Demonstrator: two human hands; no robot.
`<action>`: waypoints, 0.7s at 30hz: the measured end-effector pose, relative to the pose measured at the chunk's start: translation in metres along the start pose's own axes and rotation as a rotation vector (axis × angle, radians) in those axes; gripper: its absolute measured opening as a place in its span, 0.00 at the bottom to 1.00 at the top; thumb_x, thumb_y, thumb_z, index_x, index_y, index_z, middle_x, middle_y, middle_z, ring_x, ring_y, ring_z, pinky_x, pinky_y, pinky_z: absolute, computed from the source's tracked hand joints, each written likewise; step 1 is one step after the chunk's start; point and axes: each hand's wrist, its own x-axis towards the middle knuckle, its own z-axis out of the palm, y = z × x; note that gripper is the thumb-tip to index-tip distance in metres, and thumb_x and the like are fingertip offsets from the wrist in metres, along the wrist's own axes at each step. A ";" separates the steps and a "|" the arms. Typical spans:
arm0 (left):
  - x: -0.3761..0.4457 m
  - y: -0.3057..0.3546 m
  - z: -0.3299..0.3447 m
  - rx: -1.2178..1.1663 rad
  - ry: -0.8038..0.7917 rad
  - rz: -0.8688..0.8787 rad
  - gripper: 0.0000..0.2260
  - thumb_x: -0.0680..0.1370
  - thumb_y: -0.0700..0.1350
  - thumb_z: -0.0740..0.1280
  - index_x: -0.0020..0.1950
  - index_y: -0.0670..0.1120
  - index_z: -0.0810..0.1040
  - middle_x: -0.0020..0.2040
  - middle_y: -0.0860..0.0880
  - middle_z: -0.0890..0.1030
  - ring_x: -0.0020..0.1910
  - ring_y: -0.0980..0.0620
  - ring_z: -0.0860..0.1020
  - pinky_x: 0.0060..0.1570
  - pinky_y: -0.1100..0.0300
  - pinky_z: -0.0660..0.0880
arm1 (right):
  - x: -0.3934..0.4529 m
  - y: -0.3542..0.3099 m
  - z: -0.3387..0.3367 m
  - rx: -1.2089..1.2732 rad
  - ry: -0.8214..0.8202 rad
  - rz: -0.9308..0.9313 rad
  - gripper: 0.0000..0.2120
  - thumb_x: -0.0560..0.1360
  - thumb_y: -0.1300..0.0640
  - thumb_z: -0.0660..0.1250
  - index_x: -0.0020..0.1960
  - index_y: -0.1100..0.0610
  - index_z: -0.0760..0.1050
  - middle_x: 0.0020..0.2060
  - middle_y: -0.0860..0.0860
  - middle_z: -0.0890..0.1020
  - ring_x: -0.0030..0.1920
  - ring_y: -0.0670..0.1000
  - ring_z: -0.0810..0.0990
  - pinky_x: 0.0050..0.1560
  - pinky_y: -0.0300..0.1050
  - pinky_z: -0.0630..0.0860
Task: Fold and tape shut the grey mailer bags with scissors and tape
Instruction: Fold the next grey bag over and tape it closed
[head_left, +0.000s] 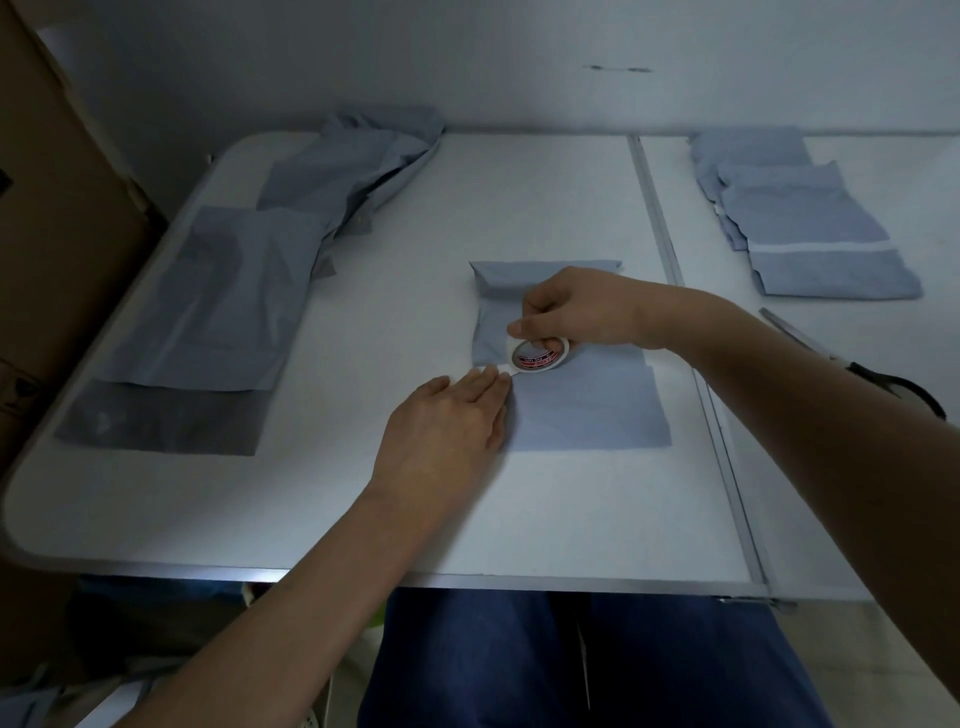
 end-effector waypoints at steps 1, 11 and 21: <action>0.001 0.000 0.000 0.001 0.001 0.000 0.12 0.74 0.44 0.67 0.55 0.45 0.84 0.55 0.48 0.84 0.49 0.52 0.83 0.50 0.57 0.78 | 0.000 0.001 -0.001 0.004 0.001 0.006 0.17 0.76 0.49 0.67 0.32 0.55 0.73 0.28 0.48 0.74 0.30 0.45 0.70 0.35 0.38 0.66; 0.002 0.004 -0.008 0.087 0.063 -0.019 0.12 0.68 0.45 0.76 0.50 0.47 0.84 0.45 0.51 0.86 0.35 0.53 0.82 0.44 0.60 0.78 | -0.007 0.008 -0.006 -0.056 -0.005 0.052 0.19 0.76 0.48 0.67 0.29 0.53 0.71 0.28 0.48 0.75 0.30 0.46 0.71 0.34 0.38 0.65; 0.001 0.004 -0.005 0.069 0.039 -0.027 0.14 0.69 0.44 0.75 0.54 0.46 0.84 0.50 0.49 0.85 0.38 0.52 0.83 0.50 0.57 0.78 | -0.014 0.012 -0.009 -0.159 -0.013 0.048 0.16 0.76 0.46 0.66 0.34 0.53 0.74 0.34 0.48 0.77 0.36 0.46 0.74 0.38 0.40 0.69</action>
